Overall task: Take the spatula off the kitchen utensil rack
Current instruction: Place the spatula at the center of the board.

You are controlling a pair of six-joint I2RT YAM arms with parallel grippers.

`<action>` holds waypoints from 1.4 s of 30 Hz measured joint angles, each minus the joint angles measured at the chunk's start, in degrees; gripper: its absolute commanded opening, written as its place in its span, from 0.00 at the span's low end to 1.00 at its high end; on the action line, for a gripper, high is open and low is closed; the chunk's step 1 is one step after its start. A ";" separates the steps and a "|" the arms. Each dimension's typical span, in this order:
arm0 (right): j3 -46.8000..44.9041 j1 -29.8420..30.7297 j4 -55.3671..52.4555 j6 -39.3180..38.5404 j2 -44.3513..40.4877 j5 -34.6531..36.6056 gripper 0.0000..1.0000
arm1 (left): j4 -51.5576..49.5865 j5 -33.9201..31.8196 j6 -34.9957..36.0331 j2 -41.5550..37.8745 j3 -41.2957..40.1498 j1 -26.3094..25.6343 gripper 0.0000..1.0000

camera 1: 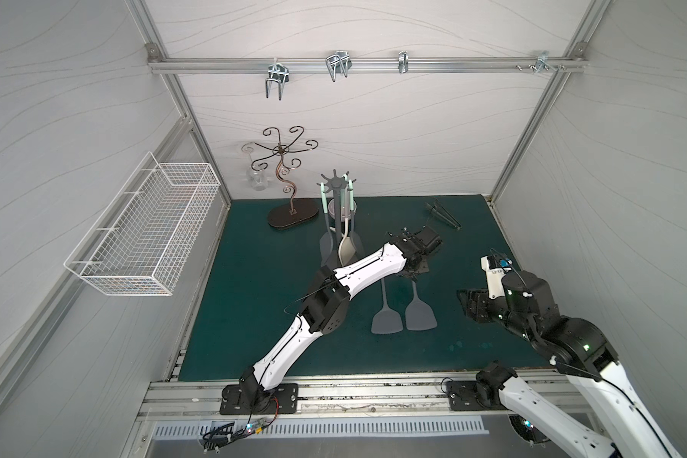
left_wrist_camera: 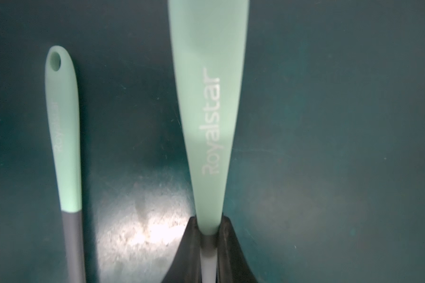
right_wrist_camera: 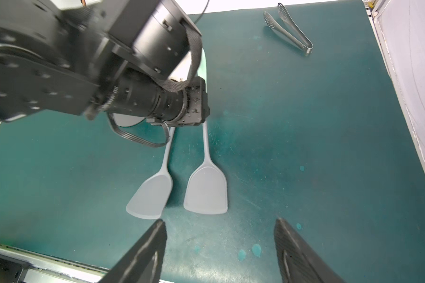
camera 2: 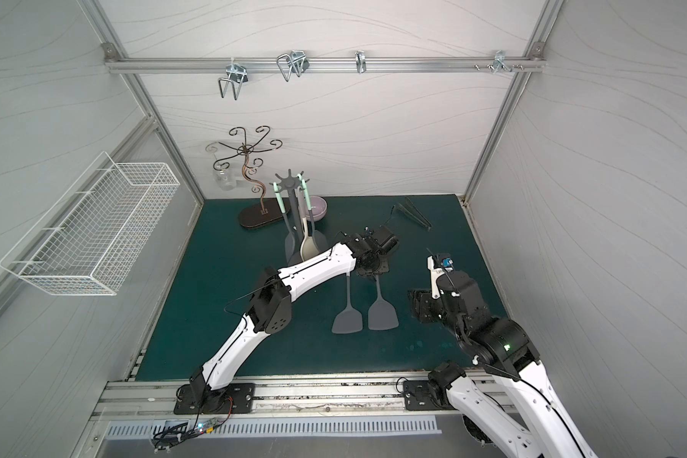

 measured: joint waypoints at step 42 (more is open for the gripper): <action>-3.63 0.00 5.09 0.33 -0.42 -2.21 0.71 | 12.13 4.57 -3.56 1.42 -9.14 4.24 0.08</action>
